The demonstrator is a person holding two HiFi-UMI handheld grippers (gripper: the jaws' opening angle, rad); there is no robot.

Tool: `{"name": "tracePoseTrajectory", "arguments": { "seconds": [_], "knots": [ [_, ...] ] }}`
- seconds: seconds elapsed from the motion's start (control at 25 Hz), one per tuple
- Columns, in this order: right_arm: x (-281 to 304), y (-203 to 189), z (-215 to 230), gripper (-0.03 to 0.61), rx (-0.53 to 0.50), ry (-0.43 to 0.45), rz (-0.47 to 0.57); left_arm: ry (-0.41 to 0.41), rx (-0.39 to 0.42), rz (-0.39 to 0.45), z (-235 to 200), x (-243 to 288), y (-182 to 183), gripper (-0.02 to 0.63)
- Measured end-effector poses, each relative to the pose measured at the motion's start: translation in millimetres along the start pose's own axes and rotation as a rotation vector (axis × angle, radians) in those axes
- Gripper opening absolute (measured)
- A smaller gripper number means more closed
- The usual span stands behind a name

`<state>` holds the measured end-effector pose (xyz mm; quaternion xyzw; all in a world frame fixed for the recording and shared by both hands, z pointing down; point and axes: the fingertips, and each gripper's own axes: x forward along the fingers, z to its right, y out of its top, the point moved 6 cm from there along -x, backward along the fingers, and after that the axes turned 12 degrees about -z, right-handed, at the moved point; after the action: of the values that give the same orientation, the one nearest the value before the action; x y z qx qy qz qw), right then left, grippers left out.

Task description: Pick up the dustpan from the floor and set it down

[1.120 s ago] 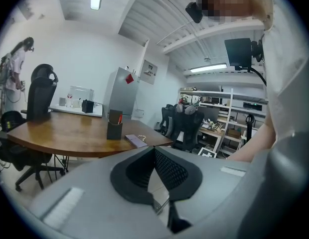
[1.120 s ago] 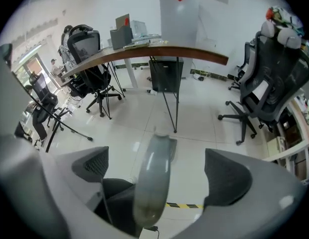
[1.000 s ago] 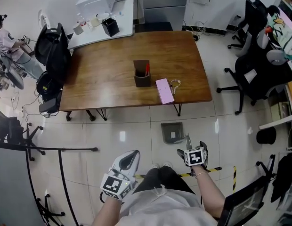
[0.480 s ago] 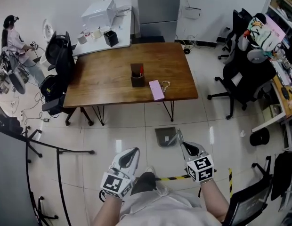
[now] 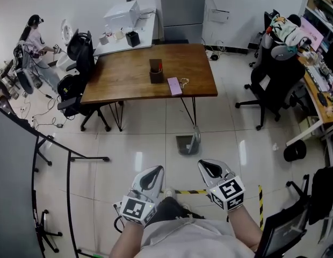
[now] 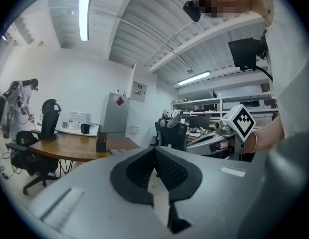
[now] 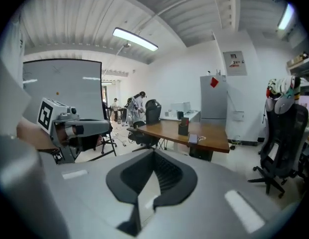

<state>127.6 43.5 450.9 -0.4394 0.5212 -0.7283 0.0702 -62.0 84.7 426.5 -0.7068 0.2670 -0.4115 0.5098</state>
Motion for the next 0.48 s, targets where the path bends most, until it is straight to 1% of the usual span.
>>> {"name": "tracePoseTrajectory", "arguments": {
  "seconds": [0.12,0.2,0.28,0.4,0.48],
  "knots": [
    [-21.8,4.1,-15.9,0.002,0.013,0.005,0.076,-0.004,-0.001,0.022,12.8,-13.6,4.4,0.015],
    [-32.1,7.7,-22.7,0.002,-0.001,-0.016,0.106,-0.014,0.009,0.029,16.2,-18.1,7.0,0.015],
    [-36.5,12.1,-26.5,0.002,-0.012,-0.034,0.121,-0.018,0.009,0.021,14.6,-19.5,8.9,0.015],
    [-39.7,14.3,-33.3,0.002,0.010,-0.032,0.126,-0.021,-0.015,0.013,11.1,-24.0,10.9,0.015],
    [-38.8,14.4,-36.8,0.002,0.021,-0.032,0.122,-0.027,-0.017,0.016,8.5,-26.4,8.5,0.015]
  ]
}}
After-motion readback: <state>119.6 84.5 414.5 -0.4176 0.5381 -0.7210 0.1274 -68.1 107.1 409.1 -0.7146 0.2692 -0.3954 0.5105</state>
